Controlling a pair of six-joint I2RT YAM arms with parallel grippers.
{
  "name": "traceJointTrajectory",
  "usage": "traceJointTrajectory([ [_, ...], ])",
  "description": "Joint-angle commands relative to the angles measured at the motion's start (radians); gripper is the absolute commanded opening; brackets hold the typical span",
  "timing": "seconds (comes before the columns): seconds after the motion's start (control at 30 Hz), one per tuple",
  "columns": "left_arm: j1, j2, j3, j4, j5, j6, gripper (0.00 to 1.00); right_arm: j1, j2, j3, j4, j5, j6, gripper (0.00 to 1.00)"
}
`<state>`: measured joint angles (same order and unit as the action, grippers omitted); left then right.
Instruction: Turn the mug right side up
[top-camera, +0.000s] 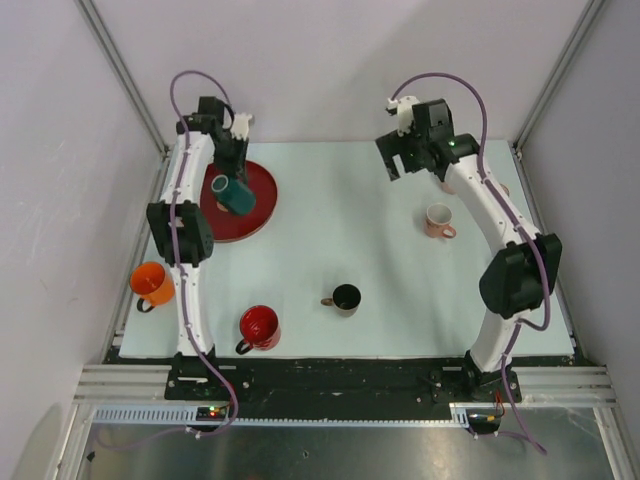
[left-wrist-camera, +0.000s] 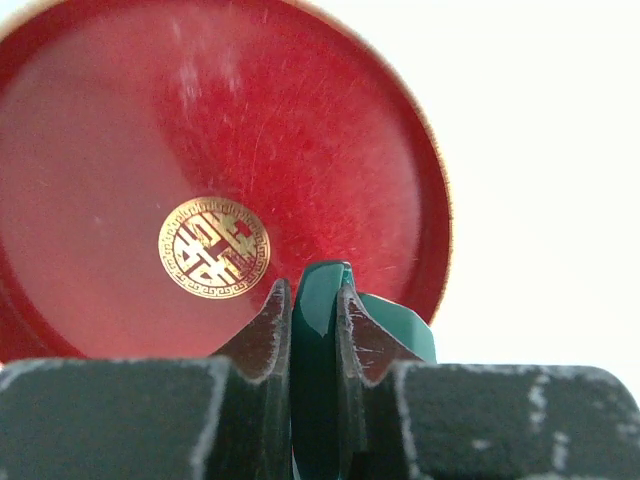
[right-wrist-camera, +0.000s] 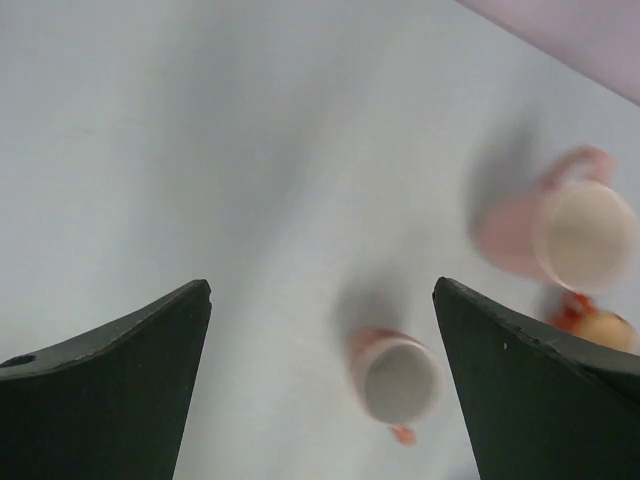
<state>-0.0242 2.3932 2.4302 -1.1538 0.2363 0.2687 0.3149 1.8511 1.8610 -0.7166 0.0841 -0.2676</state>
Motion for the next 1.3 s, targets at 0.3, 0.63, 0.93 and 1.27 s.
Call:
traceJointTrajectory([
  [0.3, -0.102, -0.387, 0.123, 0.062, 0.458, -0.100, 0.00, 0.117, -0.003, -0.268, 1.258, -0.943, 0.955, 0.99],
  [0.63, -0.145, -0.389, 0.151, 0.147, 0.524, -0.214, 0.00, 0.204, 0.229, -0.131, 1.679, -1.025, 1.435, 0.99],
  [0.93, -0.161, -0.372, 0.136, 0.193, 0.495, -0.242, 0.00, 0.250, 0.267, -0.055, 1.711, -1.076, 1.502, 0.52],
  [1.27, -0.137, -0.360, 0.107, 0.207, 0.135, -0.174, 0.93, 0.154, 0.114, -0.031, 0.882, -0.822, 0.901, 0.00],
])
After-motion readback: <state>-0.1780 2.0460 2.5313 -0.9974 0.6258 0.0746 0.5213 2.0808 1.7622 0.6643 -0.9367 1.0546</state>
